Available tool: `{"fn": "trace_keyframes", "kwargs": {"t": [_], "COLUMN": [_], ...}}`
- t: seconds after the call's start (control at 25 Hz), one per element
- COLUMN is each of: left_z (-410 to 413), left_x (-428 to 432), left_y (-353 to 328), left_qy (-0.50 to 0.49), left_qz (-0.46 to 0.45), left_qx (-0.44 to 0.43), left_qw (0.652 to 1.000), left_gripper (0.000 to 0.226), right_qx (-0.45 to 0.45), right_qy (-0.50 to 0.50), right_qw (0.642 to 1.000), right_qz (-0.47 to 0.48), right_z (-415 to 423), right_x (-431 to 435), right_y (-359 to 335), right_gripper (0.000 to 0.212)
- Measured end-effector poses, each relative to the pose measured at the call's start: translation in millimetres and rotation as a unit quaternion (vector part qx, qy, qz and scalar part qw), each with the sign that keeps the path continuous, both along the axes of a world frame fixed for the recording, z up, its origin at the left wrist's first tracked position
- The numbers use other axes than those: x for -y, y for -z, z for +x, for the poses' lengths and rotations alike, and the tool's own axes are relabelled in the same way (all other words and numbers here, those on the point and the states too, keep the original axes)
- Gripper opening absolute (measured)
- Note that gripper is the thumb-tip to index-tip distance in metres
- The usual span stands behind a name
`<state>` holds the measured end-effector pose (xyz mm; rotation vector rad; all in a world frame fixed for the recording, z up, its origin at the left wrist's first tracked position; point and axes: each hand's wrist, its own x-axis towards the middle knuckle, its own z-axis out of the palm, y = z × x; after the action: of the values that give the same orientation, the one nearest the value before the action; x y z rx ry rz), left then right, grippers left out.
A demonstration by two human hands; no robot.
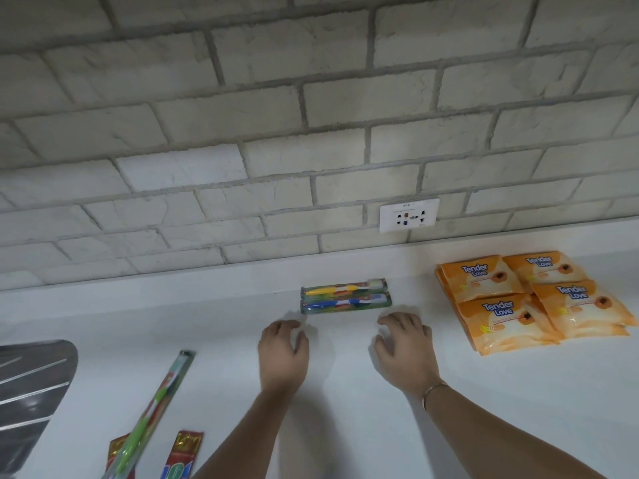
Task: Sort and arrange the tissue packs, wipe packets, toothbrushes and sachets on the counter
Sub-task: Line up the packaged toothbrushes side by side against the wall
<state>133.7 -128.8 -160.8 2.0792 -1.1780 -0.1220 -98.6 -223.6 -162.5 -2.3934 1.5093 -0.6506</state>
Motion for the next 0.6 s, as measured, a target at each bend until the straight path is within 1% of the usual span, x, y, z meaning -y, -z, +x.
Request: {"fn": "trace_keyframes", "kwargs": {"t": [0.08, 0.16, 0.2, 0.28, 0.32, 0.4, 0.48, 0.6], "left_z": [23, 56, 72, 93, 98, 98, 93, 90], "left_x": [-22, -51, -67, -96, -106, -118, -123, -118], "left_y": [-4, -7, -8, -13, -14, -14, -8, -2], "left_qy": [-0.035, -0.103, -0.148, -0.235, -0.26, -0.266, -0.26, -0.299], "left_qz": [0.012, 0.083, 0.131, 0.213, 0.243, 0.281, 0.28, 0.265], "left_qx": [0.049, 0.12, 0.13, 0.097, 0.081, 0.082, 0.087, 0.081], "left_qw": [0.998, 0.984, 0.972, 0.943, 0.931, 0.918, 0.92, 0.913], "left_gripper": [0.036, 0.031, 0.035, 0.041, 0.043, 0.046, 0.051, 0.058], "right_qx": [0.027, 0.037, 0.04, 0.046, 0.047, 0.044, 0.043, 0.04], "right_qy": [-0.011, -0.022, -0.026, -0.032, -0.032, -0.032, -0.032, -0.035], "right_qw": [1.0, 0.999, 0.999, 0.998, 0.998, 0.997, 0.998, 0.998], "right_qz": [-0.011, -0.018, -0.022, -0.036, -0.041, -0.046, -0.038, -0.031], "right_z": [-4, -6, -6, -4, -4, -3, -4, -6], "right_x": [-1, -4, -5, -6, -6, -7, -8, -9], "right_y": [2, 3, 2, 3, 3, 3, 2, 4], "right_gripper": [0.029, 0.027, 0.026, 0.027, 0.028, 0.031, 0.032, 0.03]}}
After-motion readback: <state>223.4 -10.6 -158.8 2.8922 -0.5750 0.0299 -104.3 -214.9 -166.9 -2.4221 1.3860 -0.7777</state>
